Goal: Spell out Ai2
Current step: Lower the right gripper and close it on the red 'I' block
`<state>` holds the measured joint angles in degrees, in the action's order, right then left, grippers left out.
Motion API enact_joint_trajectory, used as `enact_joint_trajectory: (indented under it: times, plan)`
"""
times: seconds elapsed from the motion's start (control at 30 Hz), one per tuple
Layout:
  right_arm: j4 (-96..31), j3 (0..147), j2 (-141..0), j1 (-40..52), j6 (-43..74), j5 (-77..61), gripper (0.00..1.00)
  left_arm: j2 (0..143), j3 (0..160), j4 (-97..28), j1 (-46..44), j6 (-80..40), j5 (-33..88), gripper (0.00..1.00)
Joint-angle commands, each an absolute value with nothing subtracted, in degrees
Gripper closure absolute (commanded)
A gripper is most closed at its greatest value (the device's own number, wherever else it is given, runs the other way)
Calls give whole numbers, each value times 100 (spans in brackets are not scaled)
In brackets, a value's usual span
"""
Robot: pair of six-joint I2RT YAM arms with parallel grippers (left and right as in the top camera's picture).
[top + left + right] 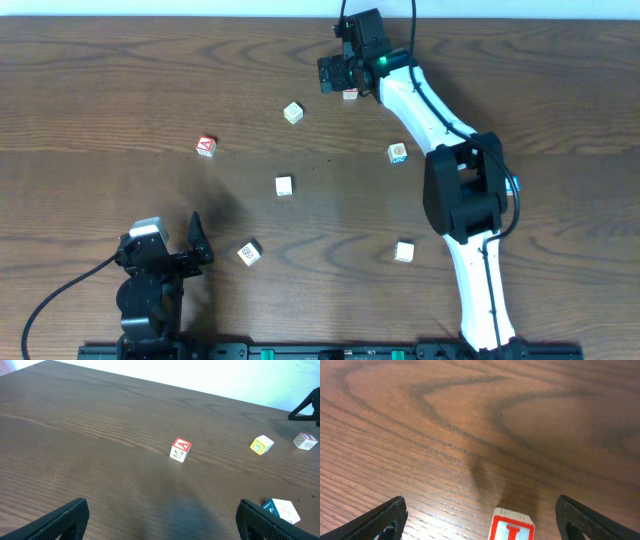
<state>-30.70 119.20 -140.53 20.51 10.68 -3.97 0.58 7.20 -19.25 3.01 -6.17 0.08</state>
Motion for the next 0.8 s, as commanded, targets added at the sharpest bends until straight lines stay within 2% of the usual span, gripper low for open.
enact_joint_trajectory:
  times: [0.0,0.5,0.77]
  plan:
    - [-3120,12053,-14317,2075,1557,-191,8,25,593,-1966,325,-587,69,5]
    - [-3382,12053,-14355,2180,1815,364,19,25,593,-1966,325,-587,67,5]
    - [-3461,12051,-14359,2185,1815,366,30,25,593,-1968,325,-587,67,5]
